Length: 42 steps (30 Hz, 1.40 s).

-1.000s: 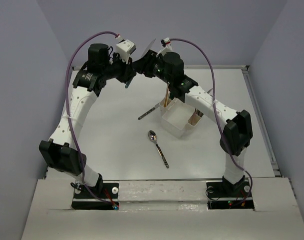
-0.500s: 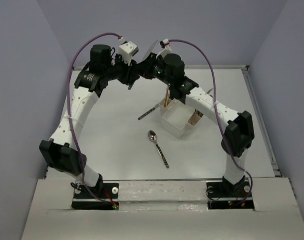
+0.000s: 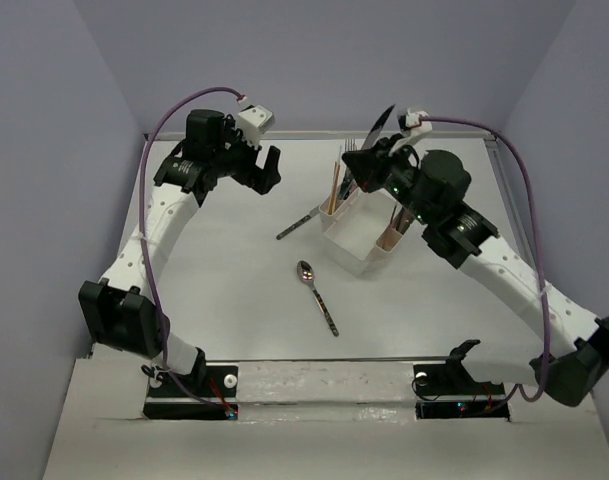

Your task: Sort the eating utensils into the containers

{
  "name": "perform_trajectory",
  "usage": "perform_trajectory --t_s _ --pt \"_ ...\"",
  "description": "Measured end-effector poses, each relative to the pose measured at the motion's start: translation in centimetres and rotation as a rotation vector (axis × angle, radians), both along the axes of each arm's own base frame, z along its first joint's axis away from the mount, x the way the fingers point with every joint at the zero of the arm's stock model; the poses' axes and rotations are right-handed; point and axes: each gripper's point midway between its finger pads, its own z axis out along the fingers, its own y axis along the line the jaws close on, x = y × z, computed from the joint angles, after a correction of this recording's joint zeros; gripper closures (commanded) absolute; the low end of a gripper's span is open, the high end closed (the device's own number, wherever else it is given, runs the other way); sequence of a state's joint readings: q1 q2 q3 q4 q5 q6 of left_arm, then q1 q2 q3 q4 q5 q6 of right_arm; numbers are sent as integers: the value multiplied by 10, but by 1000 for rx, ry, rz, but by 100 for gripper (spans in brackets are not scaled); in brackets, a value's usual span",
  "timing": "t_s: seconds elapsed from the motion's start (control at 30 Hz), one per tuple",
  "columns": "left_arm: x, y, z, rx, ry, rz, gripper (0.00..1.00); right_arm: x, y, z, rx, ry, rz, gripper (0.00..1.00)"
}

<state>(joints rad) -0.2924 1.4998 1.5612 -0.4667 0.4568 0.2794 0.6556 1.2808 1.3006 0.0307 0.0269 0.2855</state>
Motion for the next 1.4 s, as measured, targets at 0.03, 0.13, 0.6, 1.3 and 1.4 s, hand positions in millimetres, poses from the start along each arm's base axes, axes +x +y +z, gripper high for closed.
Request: perform_trajectory --t_s 0.03,0.13,0.6,1.3,1.4 --pt "0 3 -9 15 11 12 1 -7 -12 1 -7 -14 -25 100" --pt "0 10 -32 56 50 41 1 -22 -54 -12 -22 -17 -155 100" --pt "0 21 -102 151 183 75 1 6 -121 -138 -164 241 -555 100" --pt "-10 18 -144 219 265 38 28 -7 -142 -202 -164 353 -661 51" --pt "-13 9 -164 254 302 2 44 -9 -141 -208 -174 364 -649 40"
